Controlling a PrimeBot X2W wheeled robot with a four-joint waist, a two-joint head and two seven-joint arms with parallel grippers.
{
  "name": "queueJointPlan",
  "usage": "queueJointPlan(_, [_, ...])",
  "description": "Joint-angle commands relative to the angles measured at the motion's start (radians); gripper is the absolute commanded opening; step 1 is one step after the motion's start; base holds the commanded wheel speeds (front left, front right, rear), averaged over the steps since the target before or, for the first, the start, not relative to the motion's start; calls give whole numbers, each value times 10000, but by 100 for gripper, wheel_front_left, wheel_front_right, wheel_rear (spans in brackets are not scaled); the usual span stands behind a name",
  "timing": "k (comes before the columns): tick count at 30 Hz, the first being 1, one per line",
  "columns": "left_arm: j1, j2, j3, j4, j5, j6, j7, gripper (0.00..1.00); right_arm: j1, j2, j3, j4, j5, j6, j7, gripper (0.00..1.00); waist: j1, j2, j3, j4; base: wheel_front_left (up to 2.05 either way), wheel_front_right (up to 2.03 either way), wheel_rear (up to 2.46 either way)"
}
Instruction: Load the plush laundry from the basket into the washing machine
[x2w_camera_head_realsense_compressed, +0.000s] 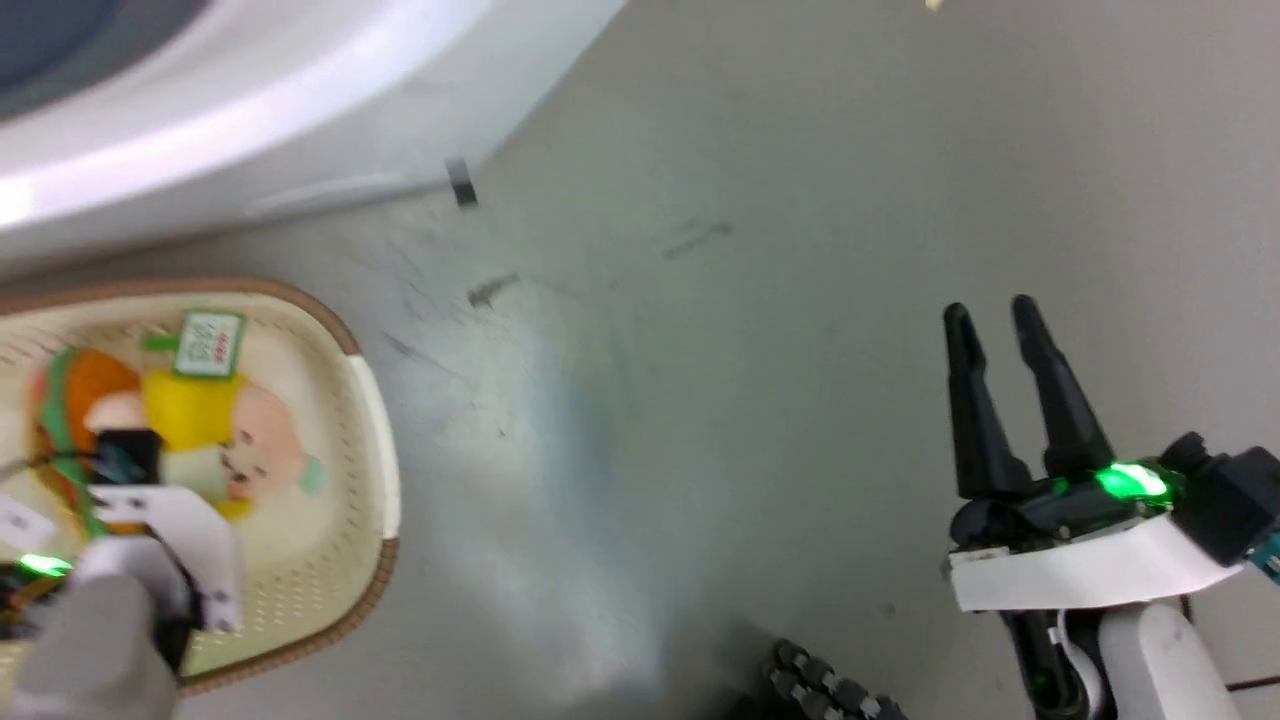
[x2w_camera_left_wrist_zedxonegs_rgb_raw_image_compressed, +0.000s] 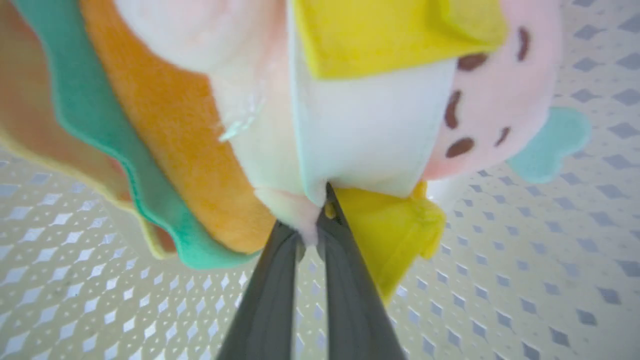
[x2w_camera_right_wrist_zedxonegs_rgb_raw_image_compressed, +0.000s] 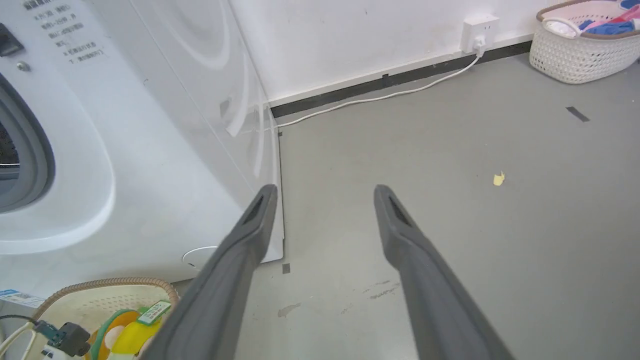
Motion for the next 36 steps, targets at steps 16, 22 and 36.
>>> queueJointPlan(16, [1268, -2215, -284, 319, -673, -814, -3050, 0, 970, -1, -1212, 225, -1730, -7, -45, 100, 0, -1, -4208, 2532, 0, 0, 0])
queueJointPlan(22, [1791, -2636, -461, -373, -714, -988, -3431, 0, 1350, -1, -1343, 218, -2190, -7, -45, 100, 0, -1, -5033, 3279, 0, 0, 0])
queueJointPlan(36, [4032, -3202, 513, -5694, -277, -782, -3460, 0, 2017, -1, -1470, 205, -2513, -7, -45, 100, 0, -1, -5887, 3998, 0, 0, 0])
